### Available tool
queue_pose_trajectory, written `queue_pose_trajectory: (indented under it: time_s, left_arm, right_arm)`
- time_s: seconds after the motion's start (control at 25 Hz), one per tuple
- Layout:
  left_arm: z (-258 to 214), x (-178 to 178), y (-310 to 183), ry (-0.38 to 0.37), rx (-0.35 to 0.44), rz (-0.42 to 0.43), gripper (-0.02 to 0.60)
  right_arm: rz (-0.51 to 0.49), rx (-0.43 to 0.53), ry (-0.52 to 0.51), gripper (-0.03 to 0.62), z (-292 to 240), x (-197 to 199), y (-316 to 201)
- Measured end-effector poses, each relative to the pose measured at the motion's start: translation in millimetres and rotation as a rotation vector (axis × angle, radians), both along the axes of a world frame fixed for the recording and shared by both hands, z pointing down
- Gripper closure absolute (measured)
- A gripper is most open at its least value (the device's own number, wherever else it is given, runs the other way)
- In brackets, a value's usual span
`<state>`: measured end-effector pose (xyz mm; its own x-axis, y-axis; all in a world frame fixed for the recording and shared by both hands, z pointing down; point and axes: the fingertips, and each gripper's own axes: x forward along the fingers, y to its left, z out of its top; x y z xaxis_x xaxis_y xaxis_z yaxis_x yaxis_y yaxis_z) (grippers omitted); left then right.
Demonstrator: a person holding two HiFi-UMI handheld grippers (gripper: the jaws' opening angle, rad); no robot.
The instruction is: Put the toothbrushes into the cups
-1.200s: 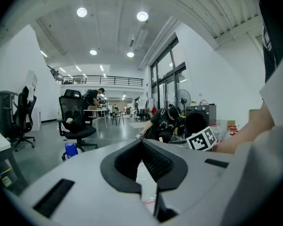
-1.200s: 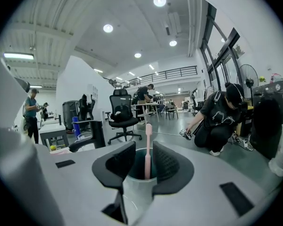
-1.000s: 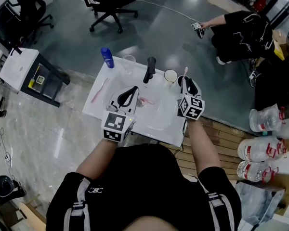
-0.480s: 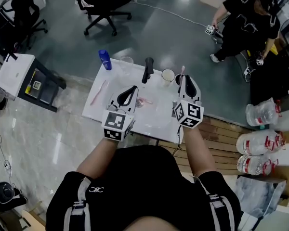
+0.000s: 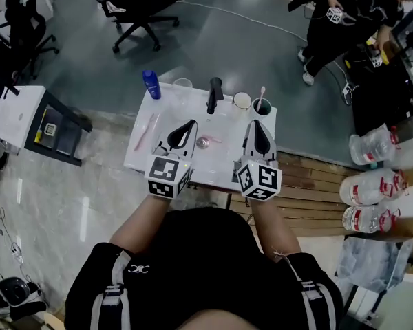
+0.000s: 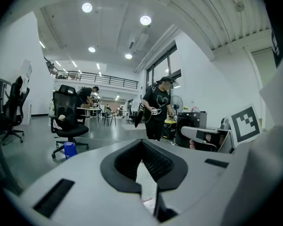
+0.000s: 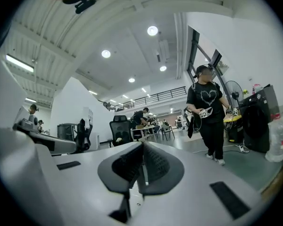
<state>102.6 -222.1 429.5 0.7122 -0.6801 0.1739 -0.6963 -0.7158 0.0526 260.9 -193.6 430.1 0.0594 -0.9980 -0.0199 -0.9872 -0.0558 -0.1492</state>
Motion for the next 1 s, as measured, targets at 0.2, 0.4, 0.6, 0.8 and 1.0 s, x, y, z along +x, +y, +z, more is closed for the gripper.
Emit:
queue_pose_trajectory:
  time_s: [0.2, 0.4, 0.6, 0.8, 1.0]
  left_arm:
    - [2, -17, 4, 0.004, -0.006, 0.037, 0.568]
    - [2, -33, 5, -0.001, -0.017, 0.064, 0.568]
    - [4, -48, -1, 0.007, -0.022, 0.06, 0.568]
    - [4, -65, -7, -0.007, 0.007, 0.037, 0.568]
    - [6, -87, -14, 0.013, -0.005, -0.004, 0.568]
  right_arm:
    - [0.024, -0.021, 0.004, 0.58, 8, -29, 11]
    - [0.041, -0.043, -0.007, 0.58, 15, -50, 16]
    - [-0.038, -0.118, 0.142, 0.58, 25, -79, 5]
    - [-0.315, -0.191, 0.335, 0.409, 41, -129, -7]
    - [-0.475, -0.329, 0.523, 0.377, 74, -149, -22]
